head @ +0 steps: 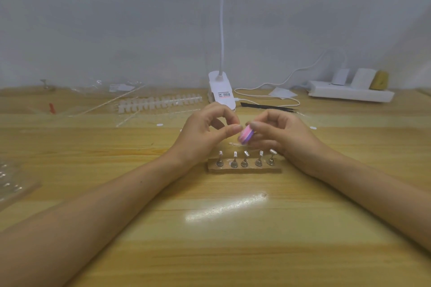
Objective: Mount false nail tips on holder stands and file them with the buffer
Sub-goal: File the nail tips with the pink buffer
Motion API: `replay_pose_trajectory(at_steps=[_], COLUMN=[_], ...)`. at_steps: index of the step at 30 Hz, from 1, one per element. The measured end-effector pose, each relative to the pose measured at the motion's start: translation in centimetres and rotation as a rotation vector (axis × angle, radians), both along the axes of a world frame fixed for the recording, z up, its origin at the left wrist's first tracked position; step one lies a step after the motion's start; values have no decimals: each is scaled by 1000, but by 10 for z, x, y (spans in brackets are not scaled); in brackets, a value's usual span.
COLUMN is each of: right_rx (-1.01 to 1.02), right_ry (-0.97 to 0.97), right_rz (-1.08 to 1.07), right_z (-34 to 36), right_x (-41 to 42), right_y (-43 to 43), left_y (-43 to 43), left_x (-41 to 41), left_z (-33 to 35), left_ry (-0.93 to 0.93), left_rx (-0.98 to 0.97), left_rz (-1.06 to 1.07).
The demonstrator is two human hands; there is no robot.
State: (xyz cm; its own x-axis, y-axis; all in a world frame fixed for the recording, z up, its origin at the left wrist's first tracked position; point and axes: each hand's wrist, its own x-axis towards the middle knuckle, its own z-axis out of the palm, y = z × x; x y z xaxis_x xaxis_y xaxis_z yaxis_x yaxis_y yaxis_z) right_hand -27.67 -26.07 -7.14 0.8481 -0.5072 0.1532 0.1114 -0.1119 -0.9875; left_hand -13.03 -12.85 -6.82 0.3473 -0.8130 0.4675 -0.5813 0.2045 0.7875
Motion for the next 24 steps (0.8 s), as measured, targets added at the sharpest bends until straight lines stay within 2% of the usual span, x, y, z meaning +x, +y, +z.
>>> replay_pose_trajectory(at_steps=[2,5,8,12,15,19,22,24], right_rx=[51,-38,54,-43,65,-71,28,-3], right_ry=[-21,26,-37,10,-56,30,-41,-10], right_rz=[4,66,-25,41,-63,38,-44,-13], right_z=[0,-1,-1,-1,-2,0,-2,-1], right_x=[0,0,0,1,0,1,0,0], right_y=[-2,0,-4,1,-2,3,-1,-2], left_y=[0,0,0,0,-1,0,0,0], left_x=[0,0,0,1,0,0,0,0], left_z=[0,-1,-1,-1,-1,0,0,-1], left_ry=[1,-12,-10,-14,-10,-14,-18,-9], left_rx=[1,3,5,-9,6,-7,0,-8], left_rz=[2,-9,-10,5,-11,-1,-5,4])
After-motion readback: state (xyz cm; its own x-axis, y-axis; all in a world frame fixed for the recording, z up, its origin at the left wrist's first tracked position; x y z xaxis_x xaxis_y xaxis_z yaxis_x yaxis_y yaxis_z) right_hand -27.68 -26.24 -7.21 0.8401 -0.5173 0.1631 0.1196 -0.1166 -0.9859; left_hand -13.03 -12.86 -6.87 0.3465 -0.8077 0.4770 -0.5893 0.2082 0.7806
